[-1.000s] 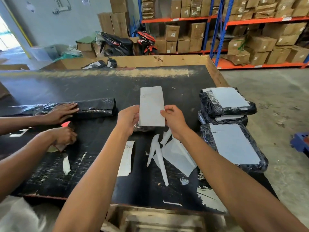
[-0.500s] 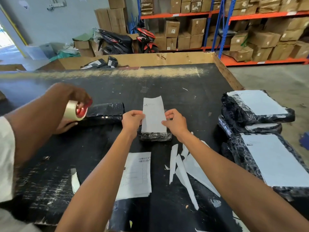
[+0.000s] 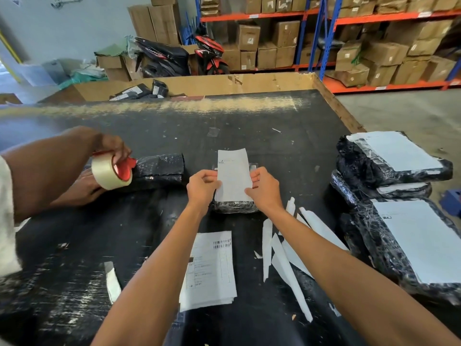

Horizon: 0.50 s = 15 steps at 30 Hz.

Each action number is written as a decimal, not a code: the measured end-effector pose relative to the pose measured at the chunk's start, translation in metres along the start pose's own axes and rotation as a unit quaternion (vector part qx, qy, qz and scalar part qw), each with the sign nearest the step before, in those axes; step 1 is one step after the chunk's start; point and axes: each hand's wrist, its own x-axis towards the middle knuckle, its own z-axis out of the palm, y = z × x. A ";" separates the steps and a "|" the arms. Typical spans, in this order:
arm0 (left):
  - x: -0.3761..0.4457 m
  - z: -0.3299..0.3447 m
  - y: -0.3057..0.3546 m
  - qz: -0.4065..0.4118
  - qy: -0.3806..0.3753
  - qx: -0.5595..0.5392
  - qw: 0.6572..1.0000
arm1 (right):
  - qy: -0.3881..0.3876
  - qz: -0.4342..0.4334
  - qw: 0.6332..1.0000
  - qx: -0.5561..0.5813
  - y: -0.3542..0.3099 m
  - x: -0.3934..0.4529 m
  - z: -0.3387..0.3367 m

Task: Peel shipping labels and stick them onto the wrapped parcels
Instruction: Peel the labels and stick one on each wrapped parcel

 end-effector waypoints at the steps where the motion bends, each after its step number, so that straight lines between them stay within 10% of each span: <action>1: -0.002 -0.001 0.000 0.011 -0.003 0.009 1.000 | 0.012 -0.007 1.000 -0.016 0.001 -0.001 0.002; 7: -0.006 0.004 -0.009 0.100 -0.008 0.110 0.989 | 0.079 -0.027 0.993 -0.084 0.008 -0.004 -0.001; 15: 0.013 0.003 -0.016 0.256 -0.070 0.291 0.919 | -0.020 -0.166 0.974 -0.155 0.022 0.002 -0.003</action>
